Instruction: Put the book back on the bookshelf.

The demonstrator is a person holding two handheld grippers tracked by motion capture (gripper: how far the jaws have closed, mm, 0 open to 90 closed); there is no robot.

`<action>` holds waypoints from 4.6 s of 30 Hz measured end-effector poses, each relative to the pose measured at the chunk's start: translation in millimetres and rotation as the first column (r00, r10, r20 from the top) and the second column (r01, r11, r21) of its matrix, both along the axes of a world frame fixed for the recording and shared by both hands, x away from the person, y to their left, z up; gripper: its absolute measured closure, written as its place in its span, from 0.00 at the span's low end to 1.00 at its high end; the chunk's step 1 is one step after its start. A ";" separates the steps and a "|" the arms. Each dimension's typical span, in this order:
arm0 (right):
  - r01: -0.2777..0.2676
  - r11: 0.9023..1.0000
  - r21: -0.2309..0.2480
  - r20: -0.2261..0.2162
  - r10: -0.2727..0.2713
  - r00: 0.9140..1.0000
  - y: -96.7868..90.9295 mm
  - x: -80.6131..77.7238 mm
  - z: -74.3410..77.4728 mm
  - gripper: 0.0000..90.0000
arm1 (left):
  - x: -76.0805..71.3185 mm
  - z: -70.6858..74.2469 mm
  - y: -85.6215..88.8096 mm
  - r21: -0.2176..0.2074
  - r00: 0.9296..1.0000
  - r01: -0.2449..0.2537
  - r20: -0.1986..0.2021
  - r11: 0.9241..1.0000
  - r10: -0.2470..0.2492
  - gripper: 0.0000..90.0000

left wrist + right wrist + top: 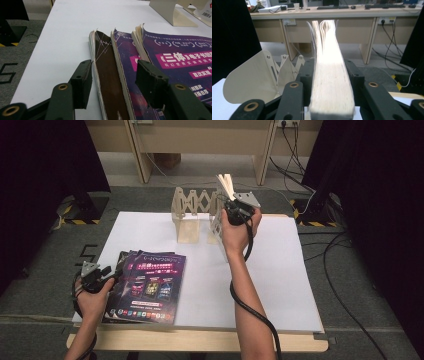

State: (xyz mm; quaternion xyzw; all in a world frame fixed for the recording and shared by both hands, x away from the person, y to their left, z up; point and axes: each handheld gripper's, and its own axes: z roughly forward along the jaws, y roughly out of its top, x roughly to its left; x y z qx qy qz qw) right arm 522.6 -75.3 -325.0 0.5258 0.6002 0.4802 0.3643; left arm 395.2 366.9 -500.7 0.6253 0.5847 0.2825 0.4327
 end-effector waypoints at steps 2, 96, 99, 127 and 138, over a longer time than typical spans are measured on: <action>-0.001 1.000 -0.004 -0.012 0.001 1.000 -0.3 1.9 -0.3 0.77 | 0.3 -0.2 0.2 -0.003 1.000 0.001 0.001 1.000 -0.001 0.52; 0.036 0.998 0.048 0.007 -0.037 0.999 1.4 22.7 1.5 0.72 | 1.3 -0.1 -3.5 0.031 1.000 0.014 -0.007 0.999 -0.014 0.53; 0.044 0.998 0.040 -0.005 -0.044 0.999 3.1 26.0 1.5 0.73 | 1.4 -0.2 -3.8 0.035 1.000 0.016 -0.006 0.999 -0.016 0.53; 0.052 0.999 -0.001 0.063 -0.052 0.997 2.2 28.3 -8.6 0.79 | 1.1 0.0 -5.7 0.053 1.000 0.020 -0.004 0.998 -0.020 0.53; 0.034 0.999 0.036 0.046 -0.036 0.998 2.6 18.4 -8.5 0.73 | 1.1 0.0 -5.8 0.053 1.000 0.026 -0.003 0.998 -0.026 0.53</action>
